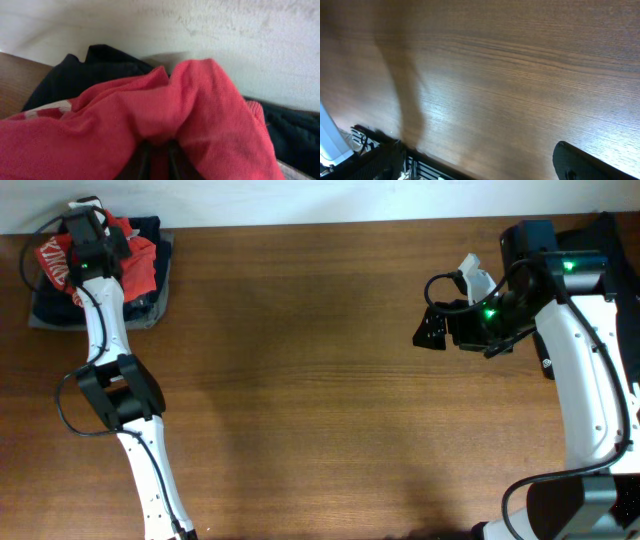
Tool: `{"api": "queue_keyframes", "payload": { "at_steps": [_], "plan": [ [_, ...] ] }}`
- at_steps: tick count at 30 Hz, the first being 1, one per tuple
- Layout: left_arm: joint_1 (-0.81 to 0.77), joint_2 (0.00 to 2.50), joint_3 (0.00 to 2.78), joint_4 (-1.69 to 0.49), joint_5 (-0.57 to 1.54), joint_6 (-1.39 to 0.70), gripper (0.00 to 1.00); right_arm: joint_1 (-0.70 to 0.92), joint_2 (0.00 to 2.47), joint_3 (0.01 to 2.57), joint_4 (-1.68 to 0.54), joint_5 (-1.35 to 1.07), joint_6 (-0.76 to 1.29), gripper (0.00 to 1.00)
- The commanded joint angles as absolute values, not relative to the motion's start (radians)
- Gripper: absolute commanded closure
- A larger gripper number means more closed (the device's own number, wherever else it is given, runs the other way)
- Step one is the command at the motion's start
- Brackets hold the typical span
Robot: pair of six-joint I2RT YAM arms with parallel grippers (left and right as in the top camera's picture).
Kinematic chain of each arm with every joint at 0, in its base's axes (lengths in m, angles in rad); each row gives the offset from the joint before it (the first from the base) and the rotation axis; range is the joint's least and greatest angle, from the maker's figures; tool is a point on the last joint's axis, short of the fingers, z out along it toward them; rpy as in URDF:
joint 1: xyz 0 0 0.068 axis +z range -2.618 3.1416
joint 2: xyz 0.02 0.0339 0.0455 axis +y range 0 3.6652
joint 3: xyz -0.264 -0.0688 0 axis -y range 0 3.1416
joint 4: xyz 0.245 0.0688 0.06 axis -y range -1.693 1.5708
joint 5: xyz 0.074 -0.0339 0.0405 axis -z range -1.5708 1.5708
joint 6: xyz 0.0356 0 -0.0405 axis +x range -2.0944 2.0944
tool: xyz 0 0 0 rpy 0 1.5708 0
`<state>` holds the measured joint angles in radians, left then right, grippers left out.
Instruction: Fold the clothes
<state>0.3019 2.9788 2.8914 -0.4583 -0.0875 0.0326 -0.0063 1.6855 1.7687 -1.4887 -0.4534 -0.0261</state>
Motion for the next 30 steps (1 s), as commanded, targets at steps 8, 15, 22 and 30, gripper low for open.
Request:
{"api": "queue_keyframes", "payload": {
  "at_steps": [8,15,22,30],
  "plan": [
    [0.358,2.777,2.901,-0.642,-0.256,0.046,0.73,-0.013,1.663,1.766,-1.489,-0.459,-0.022,0.01],
    [0.412,2.789,2.894,-0.744,-0.225,0.038,0.79,-0.013,1.663,1.766,-1.488,-0.459,-0.022,0.01],
    [0.422,2.790,2.894,-0.791,-0.161,0.022,0.81,-0.013,1.663,1.766,-1.488,-0.459,-0.022,0.01],
    [0.420,2.814,2.894,-0.772,-0.039,-0.007,0.83,-0.013,1.663,1.766,-1.488,-0.459,-0.022,0.01]
  ]
}}
